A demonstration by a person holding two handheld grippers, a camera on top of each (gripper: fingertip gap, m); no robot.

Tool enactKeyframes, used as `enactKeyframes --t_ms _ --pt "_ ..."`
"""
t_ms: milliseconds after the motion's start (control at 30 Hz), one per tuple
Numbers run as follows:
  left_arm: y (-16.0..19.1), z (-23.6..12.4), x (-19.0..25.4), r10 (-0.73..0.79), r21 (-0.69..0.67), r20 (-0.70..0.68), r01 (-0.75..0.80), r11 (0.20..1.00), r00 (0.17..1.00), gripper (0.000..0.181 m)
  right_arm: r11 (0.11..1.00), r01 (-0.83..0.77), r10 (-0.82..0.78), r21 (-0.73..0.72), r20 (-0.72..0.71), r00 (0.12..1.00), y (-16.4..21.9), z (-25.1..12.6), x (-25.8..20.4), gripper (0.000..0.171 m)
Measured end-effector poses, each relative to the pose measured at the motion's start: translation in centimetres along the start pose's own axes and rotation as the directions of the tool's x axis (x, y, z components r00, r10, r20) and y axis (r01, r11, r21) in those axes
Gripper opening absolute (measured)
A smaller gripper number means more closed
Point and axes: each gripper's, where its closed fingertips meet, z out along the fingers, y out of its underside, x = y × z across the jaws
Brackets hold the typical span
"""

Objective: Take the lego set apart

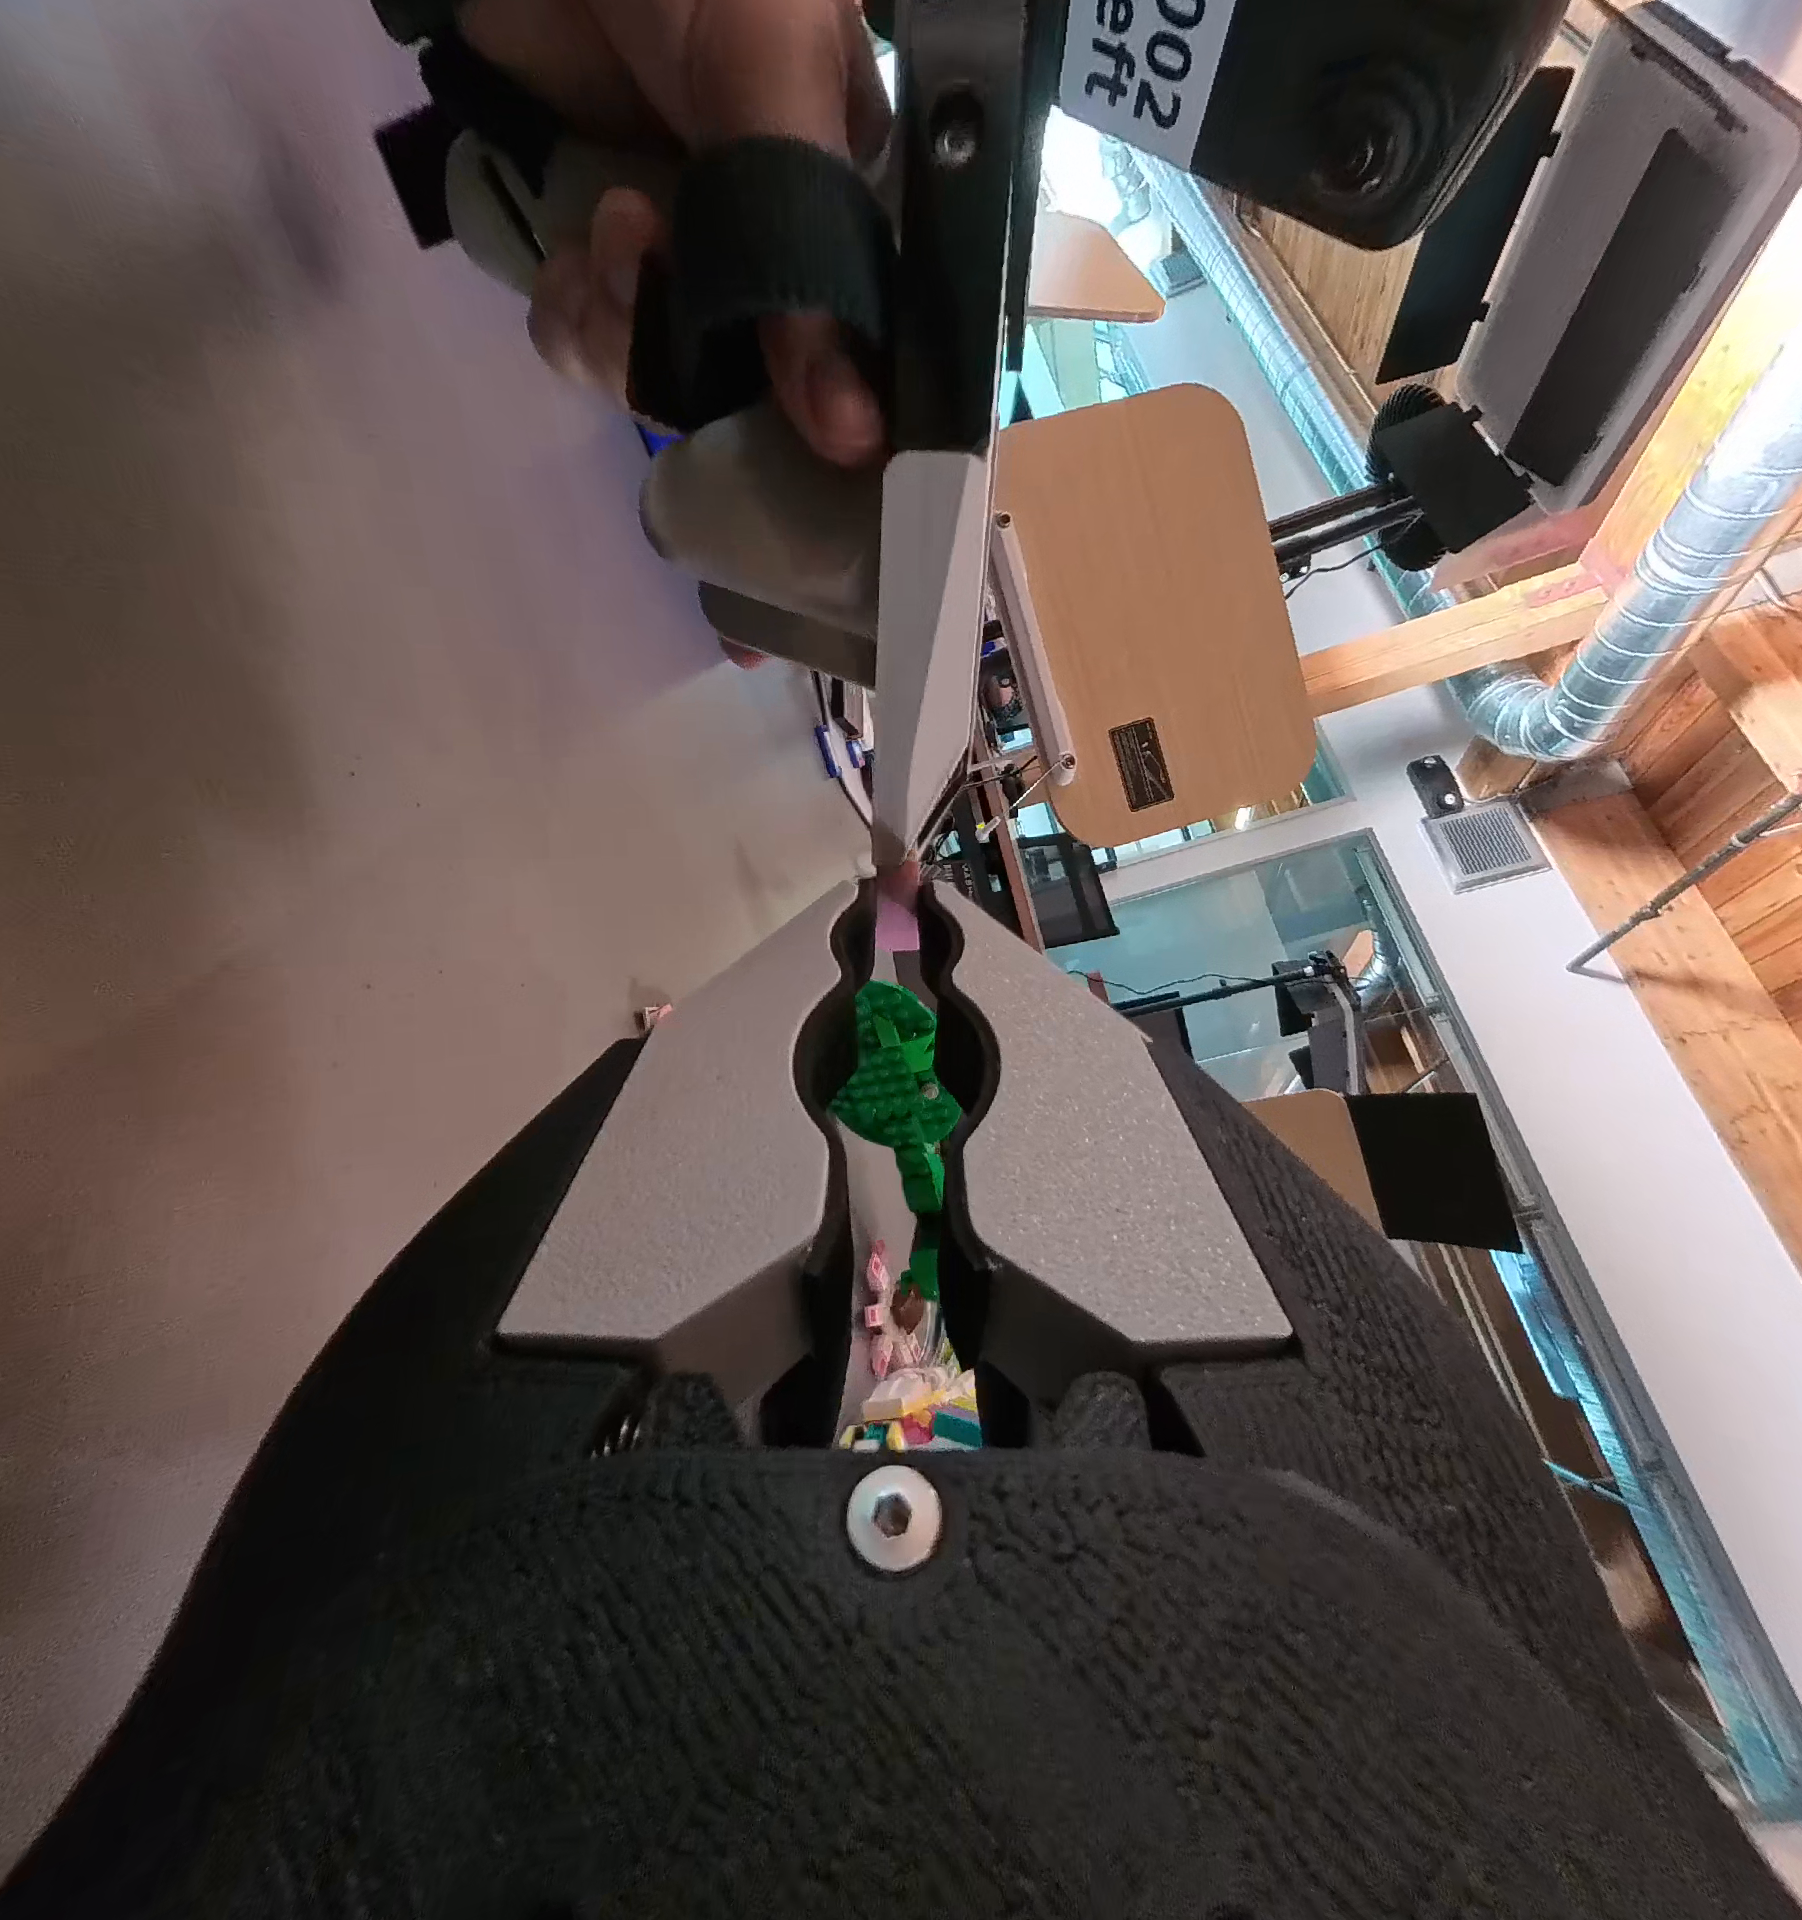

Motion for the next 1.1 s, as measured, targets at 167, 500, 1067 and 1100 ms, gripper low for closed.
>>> enactKeyframes --t_ms 167,500,1067,1100 --pt "0.2 0.0 -0.6 -0.073 -0.018 0.011 0.073 0.997 0.997 0.004 0.998 -0.062 0.062 0.005 0.002 0.998 0.0 0.1 -0.1 0.006" --pt "0.7 0.2 -0.7 -0.114 -0.034 0.002 0.114 0.993 0.994 0.003 0.995 -0.077 0.080 -0.056 0.049 0.996 0.1 0.3 -0.9 0.005" --pt "-0.7 -1.6 1.6 -0.279 0.107 -0.342 0.332 0.937 0.897 0.003 0.958 -0.257 0.249 0.125 0.081 0.965 -3.2 -1.6 0.8 0.004" --pt "-1.0 -2.0 2.0 -0.307 0.112 -0.403 0.380 0.918 0.862 0.002 0.941 -0.303 0.291 0.154 0.096 0.952 -3.7 -1.9 1.1 0.004"
